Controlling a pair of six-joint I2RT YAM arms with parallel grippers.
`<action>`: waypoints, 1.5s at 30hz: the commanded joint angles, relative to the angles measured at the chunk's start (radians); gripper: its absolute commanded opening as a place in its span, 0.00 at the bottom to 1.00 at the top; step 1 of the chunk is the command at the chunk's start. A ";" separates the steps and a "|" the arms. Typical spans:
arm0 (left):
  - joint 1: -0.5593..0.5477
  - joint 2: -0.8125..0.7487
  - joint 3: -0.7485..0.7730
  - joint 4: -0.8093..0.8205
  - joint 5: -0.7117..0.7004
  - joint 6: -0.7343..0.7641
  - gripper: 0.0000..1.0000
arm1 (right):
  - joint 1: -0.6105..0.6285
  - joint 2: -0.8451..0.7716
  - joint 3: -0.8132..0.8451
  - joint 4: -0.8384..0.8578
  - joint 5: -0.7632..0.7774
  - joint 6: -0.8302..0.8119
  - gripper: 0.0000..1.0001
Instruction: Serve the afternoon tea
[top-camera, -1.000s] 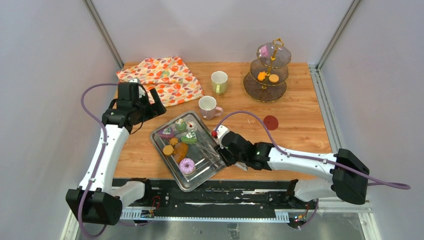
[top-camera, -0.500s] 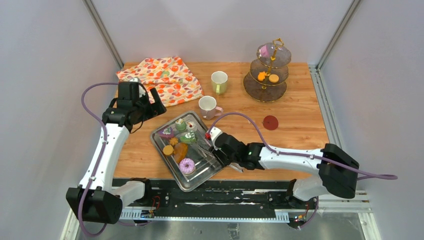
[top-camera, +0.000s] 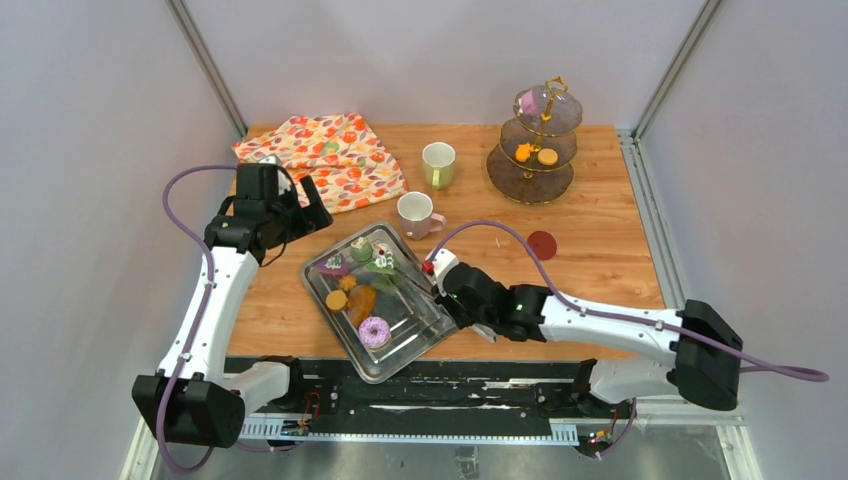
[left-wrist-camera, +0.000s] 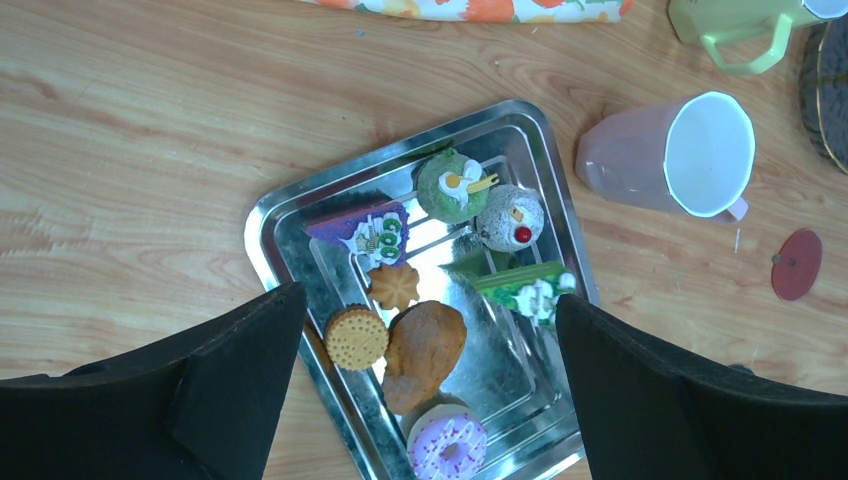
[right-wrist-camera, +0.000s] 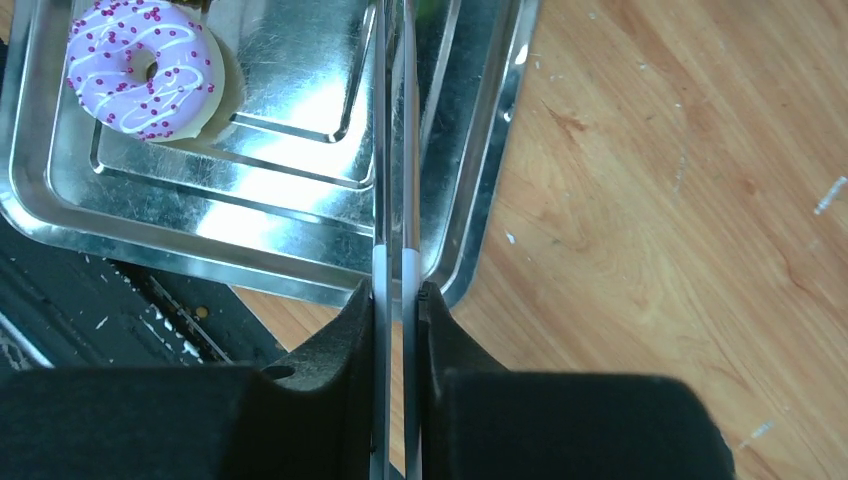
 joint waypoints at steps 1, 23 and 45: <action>-0.004 0.004 0.028 0.003 0.002 0.006 1.00 | 0.014 -0.108 0.031 -0.085 0.055 0.017 0.01; -0.004 0.003 0.040 0.020 0.022 0.000 1.00 | -0.547 -0.399 0.530 -0.618 0.146 -0.050 0.01; -0.004 0.021 0.015 0.049 0.029 0.016 1.00 | -1.082 -0.050 0.780 -0.512 -0.106 -0.089 0.01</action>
